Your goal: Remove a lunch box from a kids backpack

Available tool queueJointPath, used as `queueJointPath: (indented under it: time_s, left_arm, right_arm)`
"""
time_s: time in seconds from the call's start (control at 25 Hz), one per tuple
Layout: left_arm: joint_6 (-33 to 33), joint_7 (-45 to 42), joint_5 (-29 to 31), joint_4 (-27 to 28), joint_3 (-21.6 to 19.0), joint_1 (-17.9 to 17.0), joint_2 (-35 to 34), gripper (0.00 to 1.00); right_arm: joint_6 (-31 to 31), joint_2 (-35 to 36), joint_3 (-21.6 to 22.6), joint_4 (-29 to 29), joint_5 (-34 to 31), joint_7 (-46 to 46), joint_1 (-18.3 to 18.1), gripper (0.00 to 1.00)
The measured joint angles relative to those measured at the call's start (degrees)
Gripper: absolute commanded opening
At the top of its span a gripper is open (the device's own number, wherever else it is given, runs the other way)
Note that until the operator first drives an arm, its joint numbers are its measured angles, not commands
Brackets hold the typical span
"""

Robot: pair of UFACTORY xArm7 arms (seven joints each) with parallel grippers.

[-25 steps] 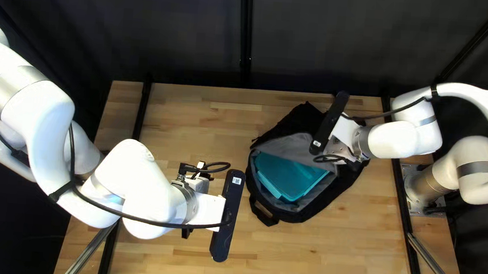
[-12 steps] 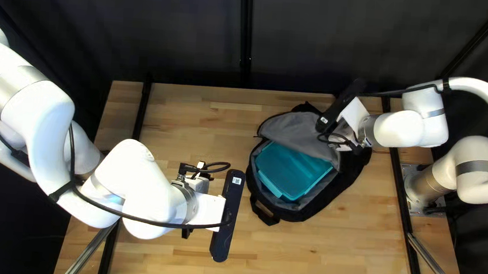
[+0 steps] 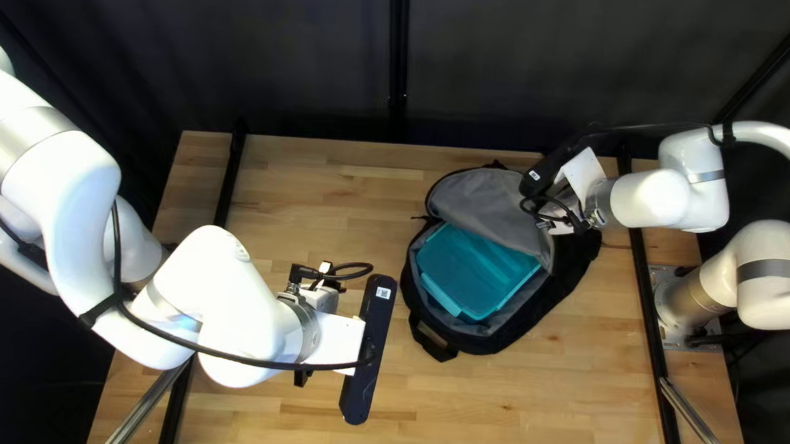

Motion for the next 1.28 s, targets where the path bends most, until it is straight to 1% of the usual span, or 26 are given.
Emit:
queueJointPath:
  time_s: [0.24, 1.0, 1.04, 1.16, 1.28]
  left_arm:
    - [0.0, 0.0, 0.0, 0.0, 0.0, 0.0, 0.0, 1.0]
    - [0.09, 0.11, 0.01, 0.11, 0.08, 0.02, 0.0, 1.0]
    - [0.38, 0.59, 0.15, 0.73, 0.29, 0.11, -0.17, 1.0]
    - [0.95, 4.4, 1.81, 4.91, 1.15, 0.76, -2.88, 1.0]
    - [-3.35, 8.08, 3.18, 6.76, 2.94, 2.15, -7.02, 1.0]
  right_arm:
    - [-0.92, -0.22, 0.33, -0.76, 0.53, 2.38, -0.36, 0.0]
    - [-0.89, -0.27, 0.37, -0.73, 0.6, 2.51, -0.33, 0.0]
    - [-0.87, -0.32, 0.42, -0.77, 0.59, 2.56, -0.31, 0.0]
    - [-0.5, -2.61, 1.01, -2.49, 0.42, 2.75, 0.08, 0.0]
    - [-0.24, -4.01, 1.36, -3.62, 0.15, 2.76, 0.31, 0.0]
